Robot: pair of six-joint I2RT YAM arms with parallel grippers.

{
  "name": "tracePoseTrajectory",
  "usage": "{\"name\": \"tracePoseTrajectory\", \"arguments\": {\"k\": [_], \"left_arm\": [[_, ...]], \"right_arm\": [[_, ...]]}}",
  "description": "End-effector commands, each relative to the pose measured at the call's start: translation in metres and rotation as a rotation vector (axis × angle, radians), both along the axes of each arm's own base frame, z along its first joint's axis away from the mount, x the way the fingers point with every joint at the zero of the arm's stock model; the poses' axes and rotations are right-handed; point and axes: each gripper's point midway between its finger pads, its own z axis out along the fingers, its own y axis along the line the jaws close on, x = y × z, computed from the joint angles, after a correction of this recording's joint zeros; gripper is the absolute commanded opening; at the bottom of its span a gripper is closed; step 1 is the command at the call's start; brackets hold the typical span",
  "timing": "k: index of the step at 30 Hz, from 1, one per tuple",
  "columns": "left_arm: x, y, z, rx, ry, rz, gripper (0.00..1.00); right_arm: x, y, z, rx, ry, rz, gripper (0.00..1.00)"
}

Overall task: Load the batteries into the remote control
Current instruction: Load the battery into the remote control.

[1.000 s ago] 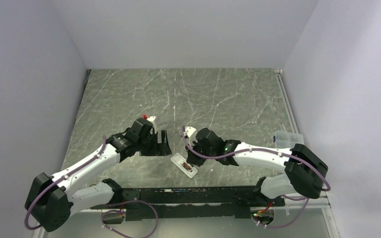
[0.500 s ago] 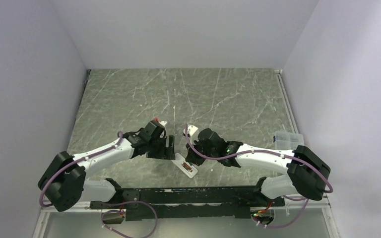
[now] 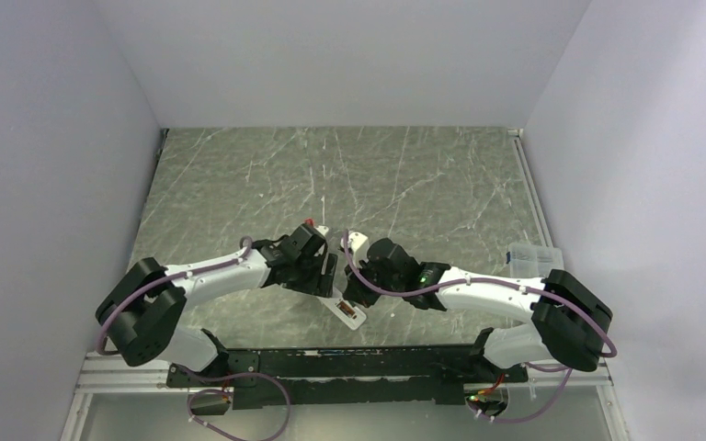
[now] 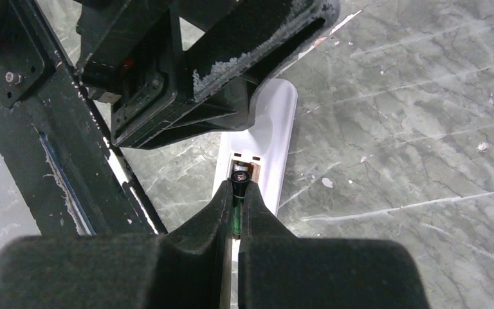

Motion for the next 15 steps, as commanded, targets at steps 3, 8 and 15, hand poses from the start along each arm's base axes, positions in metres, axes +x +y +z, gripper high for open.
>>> {"name": "tracePoseTrajectory", "arguments": {"k": [3,8,15], "left_arm": [[0.012,-0.011,0.002,0.003,-0.044,-0.023,0.72],[0.011,-0.012,-0.006,0.017,-0.032,-0.027,0.68],[0.009,-0.011,-0.011,0.024,-0.024,-0.030,0.60]], "right_arm": [[0.001,0.007,0.007,0.049,-0.010,-0.003,0.00],[0.001,0.006,0.005,0.049,-0.006,-0.013,0.00],[0.003,0.008,0.001,0.056,0.003,-0.028,0.00]]}}
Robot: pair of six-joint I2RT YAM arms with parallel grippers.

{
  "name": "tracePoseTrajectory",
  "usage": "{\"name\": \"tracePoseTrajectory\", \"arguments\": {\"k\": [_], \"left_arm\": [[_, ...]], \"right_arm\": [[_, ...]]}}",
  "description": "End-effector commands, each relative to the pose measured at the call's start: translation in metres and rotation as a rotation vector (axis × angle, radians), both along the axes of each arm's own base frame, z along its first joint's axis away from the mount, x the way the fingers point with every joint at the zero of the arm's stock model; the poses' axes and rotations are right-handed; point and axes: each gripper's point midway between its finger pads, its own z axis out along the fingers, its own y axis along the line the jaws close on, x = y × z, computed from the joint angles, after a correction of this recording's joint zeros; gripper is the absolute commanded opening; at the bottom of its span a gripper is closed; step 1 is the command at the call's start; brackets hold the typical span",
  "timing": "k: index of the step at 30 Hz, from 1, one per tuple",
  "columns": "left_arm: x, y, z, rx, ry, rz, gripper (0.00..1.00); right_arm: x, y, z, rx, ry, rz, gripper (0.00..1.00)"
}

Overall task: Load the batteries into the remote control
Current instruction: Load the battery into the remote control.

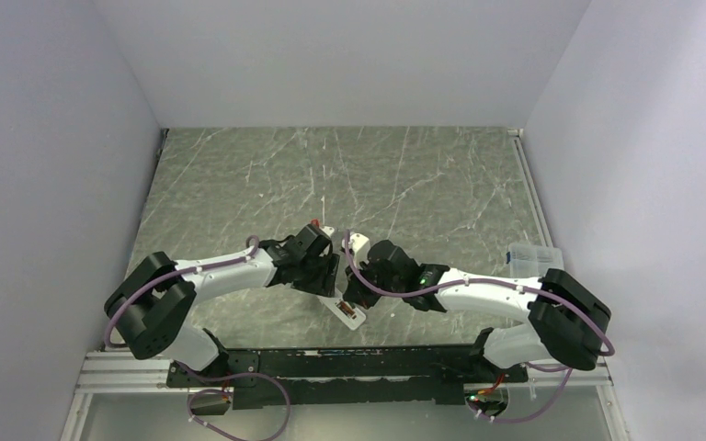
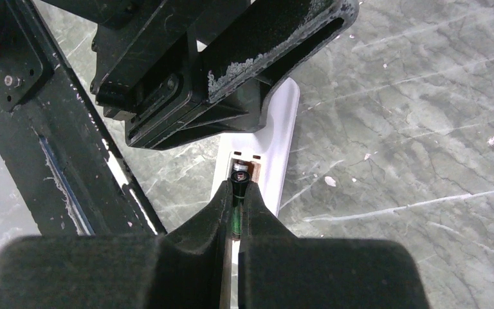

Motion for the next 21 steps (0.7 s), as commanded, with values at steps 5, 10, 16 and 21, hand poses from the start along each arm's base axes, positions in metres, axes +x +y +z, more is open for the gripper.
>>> {"name": "tracePoseTrajectory", "arguments": {"k": [5,10,16,21], "left_arm": [[0.004,0.002,-0.004,0.022,-0.026,-0.002,0.58],[0.001,0.004,-0.008,0.020,-0.021,0.001,0.55],[0.000,0.004,-0.008,0.015,-0.019,-0.002,0.51],[-0.002,0.004,-0.009,0.015,-0.014,-0.006,0.49]], "right_arm": [[0.006,0.011,0.002,0.054,-0.011,-0.028,0.00],[0.007,0.013,-0.007,0.044,-0.009,-0.040,0.00],[0.009,0.016,-0.012,0.052,-0.013,-0.048,0.00],[0.009,0.018,-0.014,0.050,-0.022,-0.050,0.00]]}}
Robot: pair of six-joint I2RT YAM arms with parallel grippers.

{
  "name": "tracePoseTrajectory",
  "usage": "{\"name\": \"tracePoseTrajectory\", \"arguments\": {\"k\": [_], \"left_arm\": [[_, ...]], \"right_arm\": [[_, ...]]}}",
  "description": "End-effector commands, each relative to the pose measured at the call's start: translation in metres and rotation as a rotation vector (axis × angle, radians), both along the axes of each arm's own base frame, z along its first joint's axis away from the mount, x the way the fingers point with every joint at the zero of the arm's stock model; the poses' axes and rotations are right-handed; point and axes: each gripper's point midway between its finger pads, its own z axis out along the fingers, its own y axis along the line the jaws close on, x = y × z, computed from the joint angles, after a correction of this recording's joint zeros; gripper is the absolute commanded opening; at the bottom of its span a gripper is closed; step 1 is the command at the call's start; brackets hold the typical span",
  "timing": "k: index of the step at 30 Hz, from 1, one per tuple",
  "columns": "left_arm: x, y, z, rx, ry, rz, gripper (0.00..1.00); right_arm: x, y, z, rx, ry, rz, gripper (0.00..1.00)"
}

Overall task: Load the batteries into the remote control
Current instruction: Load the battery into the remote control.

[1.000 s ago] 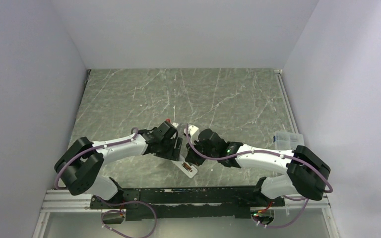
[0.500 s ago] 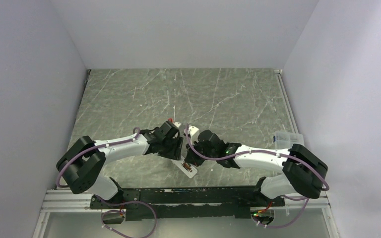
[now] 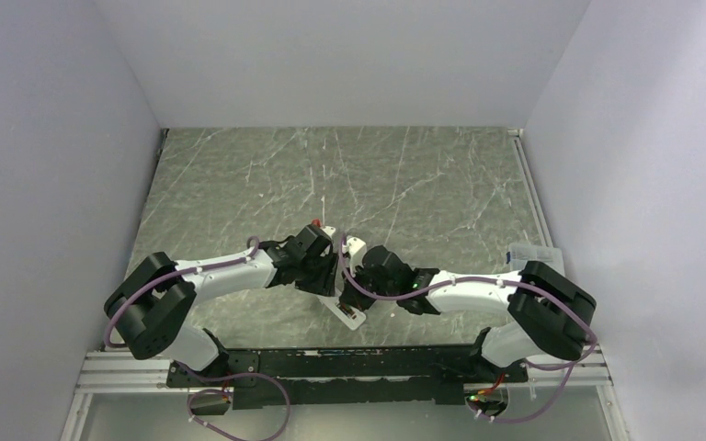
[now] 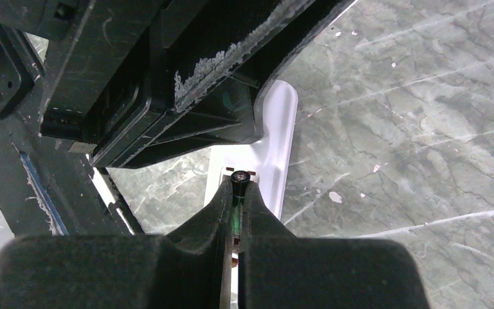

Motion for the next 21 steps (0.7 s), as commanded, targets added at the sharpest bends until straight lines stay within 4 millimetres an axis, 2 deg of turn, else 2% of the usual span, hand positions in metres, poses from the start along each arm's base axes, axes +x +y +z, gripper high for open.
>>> {"name": "tracePoseTrajectory", "arguments": {"k": [1,21], "left_arm": [[-0.003,0.011,-0.010,0.044,-0.005,0.006,0.49],[-0.003,0.012,-0.008,0.045,-0.008,0.003,0.46]], "right_arm": [[0.007,0.009,0.007,0.046,-0.041,-0.015,0.00],[-0.002,-0.001,-0.008,-0.050,-0.103,-0.001,0.00]]}}
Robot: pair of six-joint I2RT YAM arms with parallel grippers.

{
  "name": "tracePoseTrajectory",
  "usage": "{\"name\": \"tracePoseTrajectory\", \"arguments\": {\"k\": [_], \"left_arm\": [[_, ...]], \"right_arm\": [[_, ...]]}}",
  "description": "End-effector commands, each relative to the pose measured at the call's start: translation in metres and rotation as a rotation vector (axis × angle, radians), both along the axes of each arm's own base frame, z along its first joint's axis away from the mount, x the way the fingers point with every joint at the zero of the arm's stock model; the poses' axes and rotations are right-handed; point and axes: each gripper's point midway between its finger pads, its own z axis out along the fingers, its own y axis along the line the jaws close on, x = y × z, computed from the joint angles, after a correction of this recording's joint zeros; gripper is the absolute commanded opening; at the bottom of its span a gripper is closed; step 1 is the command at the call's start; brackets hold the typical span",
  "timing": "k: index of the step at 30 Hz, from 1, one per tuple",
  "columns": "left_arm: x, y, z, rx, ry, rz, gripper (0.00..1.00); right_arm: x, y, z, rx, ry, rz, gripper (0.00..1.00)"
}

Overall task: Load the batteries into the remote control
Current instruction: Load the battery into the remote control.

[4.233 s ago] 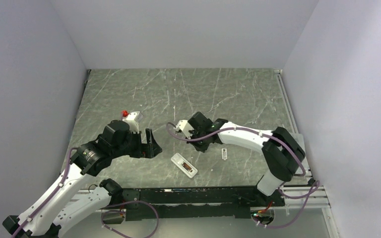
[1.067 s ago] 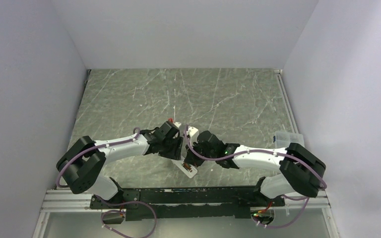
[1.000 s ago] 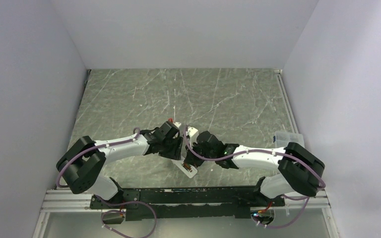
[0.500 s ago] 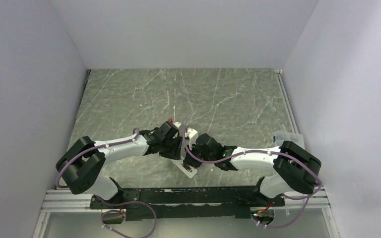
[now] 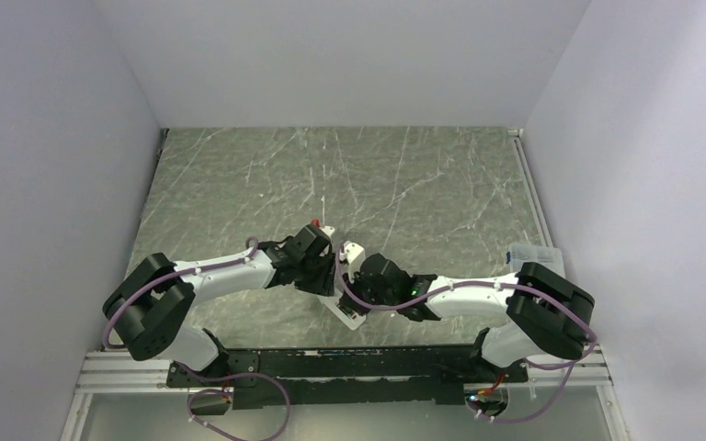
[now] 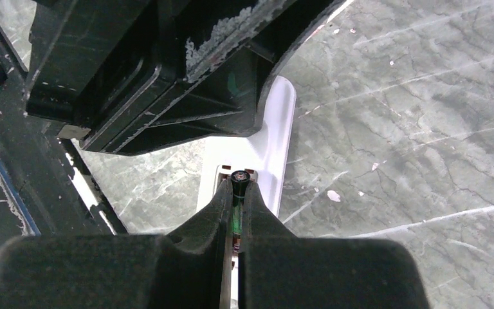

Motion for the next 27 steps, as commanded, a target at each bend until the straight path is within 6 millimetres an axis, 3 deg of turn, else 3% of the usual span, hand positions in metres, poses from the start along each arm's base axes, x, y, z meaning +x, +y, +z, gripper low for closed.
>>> {"name": "tracePoseTrajectory", "arguments": {"k": [1,6,12,19,27], "left_arm": [[-0.003,0.012,-0.008,0.052,-0.004,0.007,0.46],[-0.002,0.011,-0.007,0.046,-0.008,0.006,0.46],[-0.002,0.010,-0.007,0.044,-0.003,0.006,0.46],[-0.002,0.009,-0.007,0.044,-0.002,0.001,0.46],[-0.002,0.008,-0.007,0.045,-0.002,-0.005,0.45]], "right_arm": [[0.001,-0.002,-0.001,-0.035,-0.039,-0.003,0.00],[-0.002,-0.006,-0.006,-0.065,-0.027,-0.012,0.00],[-0.002,-0.003,-0.004,-0.063,-0.024,-0.015,0.15],[0.000,0.000,0.000,-0.063,-0.027,-0.013,0.25],[0.002,0.004,0.012,-0.030,-0.041,-0.016,0.29]]}}
